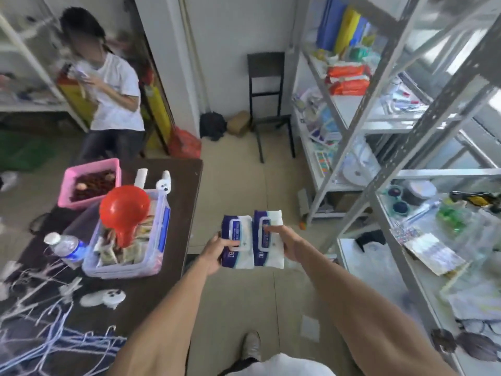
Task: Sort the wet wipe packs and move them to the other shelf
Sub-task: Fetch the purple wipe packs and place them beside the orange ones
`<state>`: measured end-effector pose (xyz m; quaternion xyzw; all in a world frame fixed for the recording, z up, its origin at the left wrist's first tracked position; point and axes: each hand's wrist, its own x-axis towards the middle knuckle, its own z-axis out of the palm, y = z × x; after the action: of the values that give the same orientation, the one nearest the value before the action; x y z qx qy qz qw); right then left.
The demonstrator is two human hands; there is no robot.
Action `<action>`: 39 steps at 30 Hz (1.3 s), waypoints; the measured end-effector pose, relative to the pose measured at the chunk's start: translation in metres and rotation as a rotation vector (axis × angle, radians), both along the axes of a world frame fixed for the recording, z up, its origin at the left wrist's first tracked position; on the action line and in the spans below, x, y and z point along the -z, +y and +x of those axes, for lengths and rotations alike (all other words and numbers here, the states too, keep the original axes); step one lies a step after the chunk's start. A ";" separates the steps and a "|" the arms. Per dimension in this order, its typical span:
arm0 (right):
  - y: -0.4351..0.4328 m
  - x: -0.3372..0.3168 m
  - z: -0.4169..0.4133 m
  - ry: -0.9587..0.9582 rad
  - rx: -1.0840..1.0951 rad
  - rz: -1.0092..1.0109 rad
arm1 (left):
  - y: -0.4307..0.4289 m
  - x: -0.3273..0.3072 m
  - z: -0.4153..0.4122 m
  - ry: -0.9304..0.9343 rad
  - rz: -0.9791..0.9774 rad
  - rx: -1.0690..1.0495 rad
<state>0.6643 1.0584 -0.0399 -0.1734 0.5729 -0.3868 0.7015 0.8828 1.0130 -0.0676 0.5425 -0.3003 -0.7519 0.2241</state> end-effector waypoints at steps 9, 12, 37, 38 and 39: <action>-0.127 0.019 -0.038 0.010 -0.010 0.010 | -0.128 0.010 -0.038 0.022 0.008 -0.063; -0.181 0.033 -0.062 0.007 0.006 0.003 | -0.178 0.022 -0.062 -0.011 0.003 -0.100; -0.659 0.032 -0.217 0.102 0.100 0.072 | -0.686 0.040 -0.218 -0.085 -0.068 0.055; -0.678 0.032 -0.222 0.111 0.113 0.072 | -0.710 0.043 -0.225 -0.083 -0.070 0.076; -0.696 0.030 -0.227 0.110 0.126 0.067 | -0.732 0.044 -0.232 -0.081 -0.070 0.095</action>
<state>0.4377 0.3623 -0.0698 -0.1345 0.6330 -0.4008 0.6485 0.6506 0.2814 -0.1114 0.5496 -0.3604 -0.7282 0.1947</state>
